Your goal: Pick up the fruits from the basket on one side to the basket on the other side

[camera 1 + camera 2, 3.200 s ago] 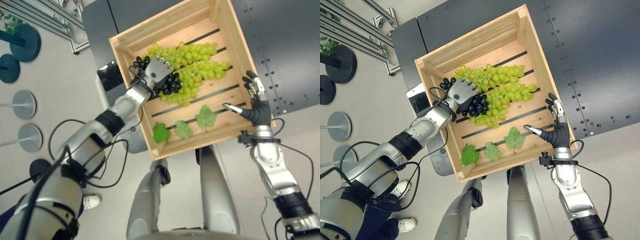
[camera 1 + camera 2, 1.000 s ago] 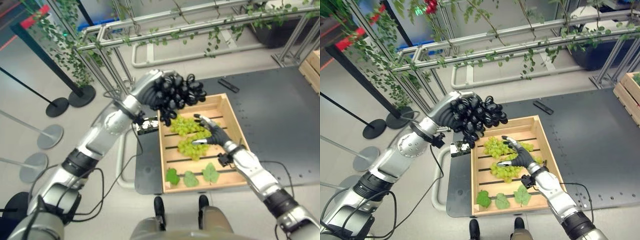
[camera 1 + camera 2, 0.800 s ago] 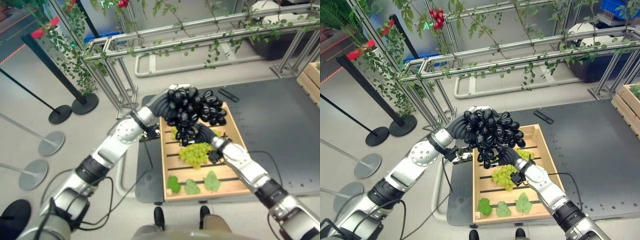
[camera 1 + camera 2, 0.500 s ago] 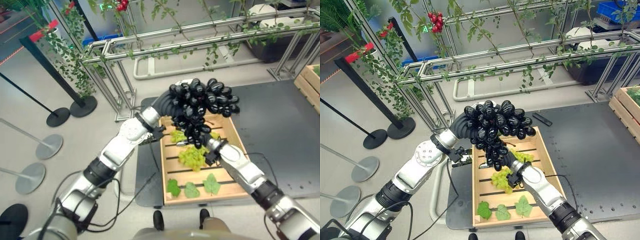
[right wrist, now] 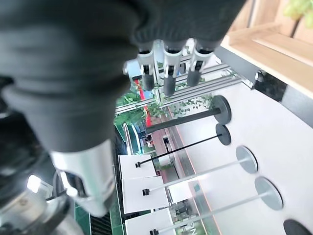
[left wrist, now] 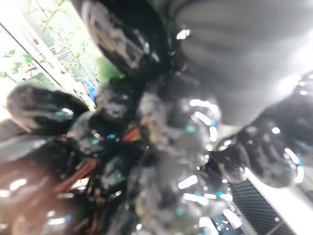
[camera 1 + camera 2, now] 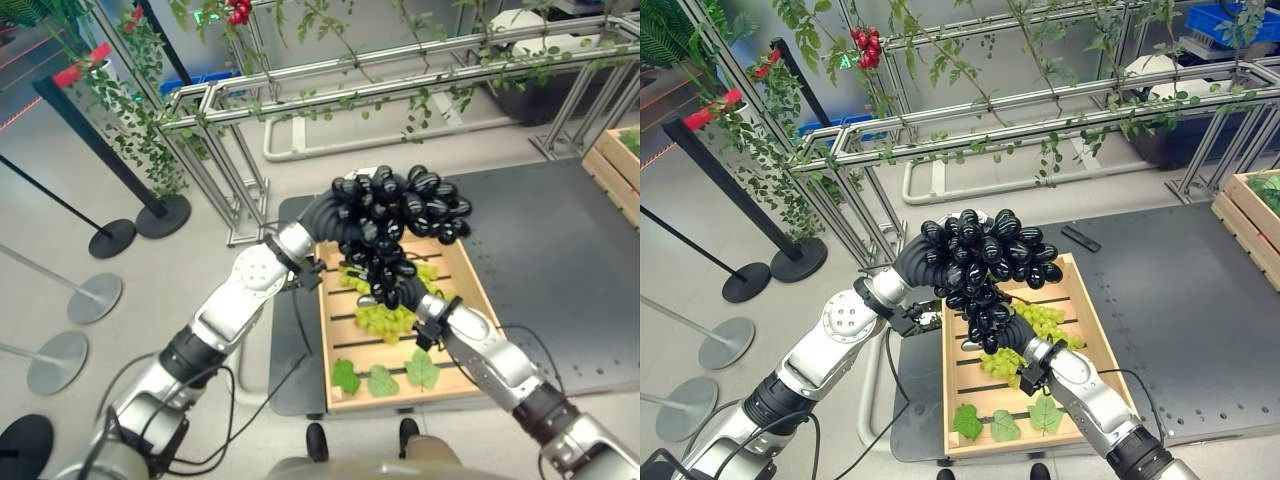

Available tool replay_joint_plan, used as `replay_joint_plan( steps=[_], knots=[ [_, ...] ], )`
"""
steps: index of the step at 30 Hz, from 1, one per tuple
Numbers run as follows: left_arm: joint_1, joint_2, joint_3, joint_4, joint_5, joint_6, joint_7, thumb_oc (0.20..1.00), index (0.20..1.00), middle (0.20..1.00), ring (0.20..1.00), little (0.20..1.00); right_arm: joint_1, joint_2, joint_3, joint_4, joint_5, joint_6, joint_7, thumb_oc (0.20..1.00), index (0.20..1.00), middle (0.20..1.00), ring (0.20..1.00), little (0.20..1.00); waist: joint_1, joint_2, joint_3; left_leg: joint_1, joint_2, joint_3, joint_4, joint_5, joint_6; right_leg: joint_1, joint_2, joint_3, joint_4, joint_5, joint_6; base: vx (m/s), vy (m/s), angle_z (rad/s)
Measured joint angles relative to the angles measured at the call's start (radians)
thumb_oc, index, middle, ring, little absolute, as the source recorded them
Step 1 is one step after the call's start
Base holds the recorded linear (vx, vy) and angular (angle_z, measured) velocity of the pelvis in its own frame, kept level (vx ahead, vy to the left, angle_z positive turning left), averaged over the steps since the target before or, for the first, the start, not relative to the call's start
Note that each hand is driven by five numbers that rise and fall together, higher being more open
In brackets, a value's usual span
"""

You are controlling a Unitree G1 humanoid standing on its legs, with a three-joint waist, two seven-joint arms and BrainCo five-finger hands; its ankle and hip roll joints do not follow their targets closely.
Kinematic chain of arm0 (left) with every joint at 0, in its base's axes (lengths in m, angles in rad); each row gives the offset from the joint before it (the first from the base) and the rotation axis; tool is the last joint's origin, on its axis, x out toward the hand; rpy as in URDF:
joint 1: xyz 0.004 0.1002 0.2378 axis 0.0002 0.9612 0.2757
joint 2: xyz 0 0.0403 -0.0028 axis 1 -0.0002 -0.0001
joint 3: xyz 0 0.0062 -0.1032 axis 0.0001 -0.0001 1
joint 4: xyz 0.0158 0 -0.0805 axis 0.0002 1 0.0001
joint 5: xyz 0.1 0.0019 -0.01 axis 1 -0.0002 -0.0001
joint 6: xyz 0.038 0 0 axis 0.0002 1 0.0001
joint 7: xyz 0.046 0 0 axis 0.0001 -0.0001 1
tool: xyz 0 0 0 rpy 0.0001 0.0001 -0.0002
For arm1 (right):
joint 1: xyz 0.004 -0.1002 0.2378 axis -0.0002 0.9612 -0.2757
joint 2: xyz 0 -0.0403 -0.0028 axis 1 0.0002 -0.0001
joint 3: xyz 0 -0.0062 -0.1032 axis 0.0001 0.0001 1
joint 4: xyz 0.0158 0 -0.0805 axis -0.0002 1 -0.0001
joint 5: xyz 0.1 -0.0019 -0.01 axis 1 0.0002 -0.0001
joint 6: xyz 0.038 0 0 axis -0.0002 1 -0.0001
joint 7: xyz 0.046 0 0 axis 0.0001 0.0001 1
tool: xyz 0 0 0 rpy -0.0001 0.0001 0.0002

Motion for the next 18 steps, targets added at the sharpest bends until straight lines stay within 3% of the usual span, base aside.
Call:
replay_joint_plan(
  steps=[5, 11, 18],
  knots=[
    [0.019, 0.049, 0.016, 0.0, 0.001, 0.0, -0.023, 0.2, 0.2, 0.2, 0.2, 0.2, 0.06, -0.058, -0.033, -0.005, 0.001, 0.029, 0.036, 1.0, 1.0, 1.0, 1.0, 1.0, -0.005, -0.008, -0.004, 0.001, 0.003, 0.005, 0.0, -0.003, -0.003, 0.001, 0.004, 0.005, -0.009, 0.004, -0.001, 0.01, 0.003, -0.02],
    [0.077, 0.066, 0.104, -0.001, 0.023, 0.01, -0.029, 0.2, 0.2, 0.2, 0.2, 0.2, 0.153, -0.058, -0.055, -0.02, -0.003, 0.06, 0.057, 1.0, 1.0, 1.0, 1.0, 1.0, -0.031, -0.018, -0.006, 0.003, 0.006, 0.013, -0.003, -0.009, -0.004, 0.003, 0.01, 0.013, -0.025, 0.01, -0.002, -0.01, 0.001, -0.06],
    [0.1, 0.086, 0.102, -0.059, 0.022, 0.018, -0.061, 0.2, 0.2, 0.2, 0.2, 0.2, 0.084, -0.107, -0.088, -0.074, 0.007, 0.08, 0.072, 1.0, 1.0, 1.0, 1.0, 1.0, -0.022, -0.031, -0.009, 0.011, 0.007, 0.014, -0.005, -0.009, -0.004, 0.014, 0.012, 0.013, -0.031, 0.01, -0.002, 0.0, -0.001, -0.01]
  ],
)
